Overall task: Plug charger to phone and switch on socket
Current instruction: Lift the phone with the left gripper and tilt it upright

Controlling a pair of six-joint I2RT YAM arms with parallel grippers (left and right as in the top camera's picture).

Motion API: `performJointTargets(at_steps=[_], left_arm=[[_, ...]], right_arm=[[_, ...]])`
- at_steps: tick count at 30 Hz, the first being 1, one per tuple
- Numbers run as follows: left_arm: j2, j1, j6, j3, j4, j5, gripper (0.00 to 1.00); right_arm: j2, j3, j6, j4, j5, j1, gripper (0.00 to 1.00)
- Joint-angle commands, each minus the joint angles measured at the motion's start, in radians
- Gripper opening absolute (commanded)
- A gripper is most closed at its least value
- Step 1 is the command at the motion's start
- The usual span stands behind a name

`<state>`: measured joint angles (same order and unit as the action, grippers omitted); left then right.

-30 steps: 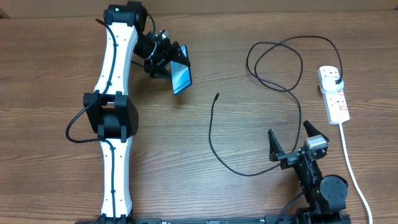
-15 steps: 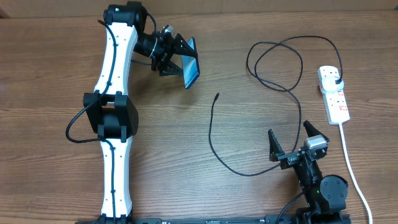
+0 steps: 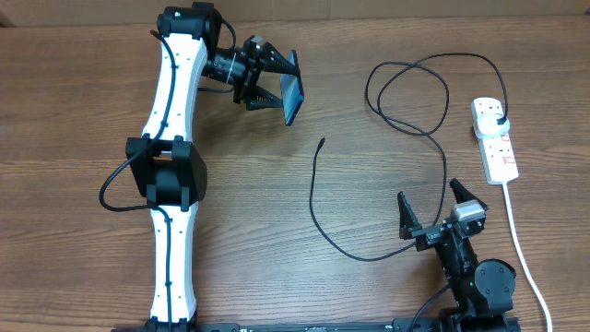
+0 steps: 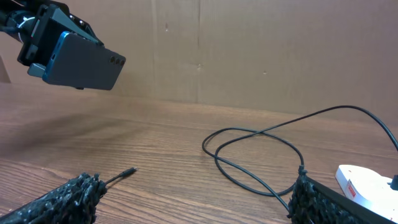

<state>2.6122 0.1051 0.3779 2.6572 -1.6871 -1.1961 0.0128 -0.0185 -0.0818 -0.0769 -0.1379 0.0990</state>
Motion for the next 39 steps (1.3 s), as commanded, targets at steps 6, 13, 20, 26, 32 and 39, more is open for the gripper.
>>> performJointTargets(at_steps=[6,13,20,26,32,39], left_arm=[[0.007,0.009,0.095,0.029,-0.003,-0.192,0.12],[0.007,0.009,0.172,0.029,-0.003,-0.248,0.11],[0.007,0.006,0.172,0.029,-0.003,-0.245,0.04],[0.007,0.006,0.178,0.029,-0.003,-0.245,0.04],[0.007,0.007,0.206,0.029,-0.003,-0.245,0.04],[0.007,0.007,0.206,0.029,-0.003,-0.244,0.04]], right_arm=[[-0.01,0.01,0.003,0.003,0.01,0.005,1.0],[-0.01,0.01,0.003,0.003,0.01,0.005,1.0],[-0.01,0.01,0.003,0.003,0.01,0.005,1.0],[-0.01,0.01,0.003,0.003,0.01,0.005,1.0],[-0.01,0.01,0.003,0.003,0.01,0.005,1.0],[-0.01,0.01,0.003,0.003,0.01,0.005,1.0]])
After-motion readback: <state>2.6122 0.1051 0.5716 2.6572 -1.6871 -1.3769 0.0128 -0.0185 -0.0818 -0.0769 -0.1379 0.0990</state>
